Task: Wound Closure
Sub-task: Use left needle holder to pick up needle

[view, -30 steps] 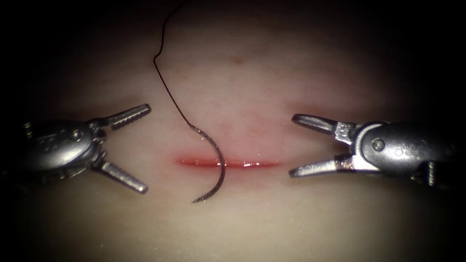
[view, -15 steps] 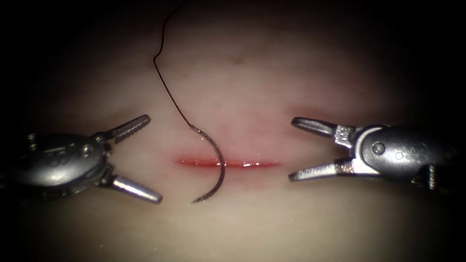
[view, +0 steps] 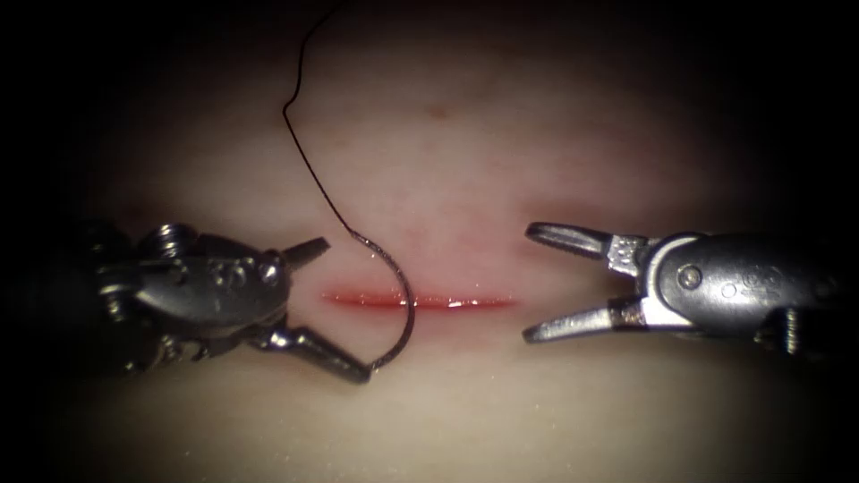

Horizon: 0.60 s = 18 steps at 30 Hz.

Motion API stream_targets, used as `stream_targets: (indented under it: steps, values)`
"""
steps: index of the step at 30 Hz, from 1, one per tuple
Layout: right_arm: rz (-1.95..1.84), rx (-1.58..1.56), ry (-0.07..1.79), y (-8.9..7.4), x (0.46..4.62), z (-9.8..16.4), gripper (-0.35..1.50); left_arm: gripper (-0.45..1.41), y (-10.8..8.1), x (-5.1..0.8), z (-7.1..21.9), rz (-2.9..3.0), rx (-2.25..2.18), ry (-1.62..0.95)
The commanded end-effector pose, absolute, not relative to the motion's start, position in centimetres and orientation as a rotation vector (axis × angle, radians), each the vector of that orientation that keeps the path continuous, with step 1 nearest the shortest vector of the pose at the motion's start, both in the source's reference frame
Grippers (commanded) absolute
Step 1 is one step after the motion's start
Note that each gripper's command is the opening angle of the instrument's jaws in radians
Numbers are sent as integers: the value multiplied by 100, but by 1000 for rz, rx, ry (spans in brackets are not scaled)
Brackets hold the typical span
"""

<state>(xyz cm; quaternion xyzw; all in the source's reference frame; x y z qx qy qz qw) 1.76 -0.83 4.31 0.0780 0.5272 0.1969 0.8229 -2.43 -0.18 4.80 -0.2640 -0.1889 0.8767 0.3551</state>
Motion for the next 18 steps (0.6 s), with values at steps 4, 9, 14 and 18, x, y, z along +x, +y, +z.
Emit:
stream_targets:
  steps: [4,9,14,18]
  values:
    - [416,169,1122,-85,183,436,110,62,-33,-265,498,2230,-550,-550]
    - [415,169,1123,-87,183,434,109,62,-50,-288,526,2268,-427,-648]
    - [415,169,1122,-87,183,435,109,62,-58,-290,550,2270,-444,-642]
    - [415,169,1123,-88,183,434,107,62,-58,-285,562,2252,-443,-636]
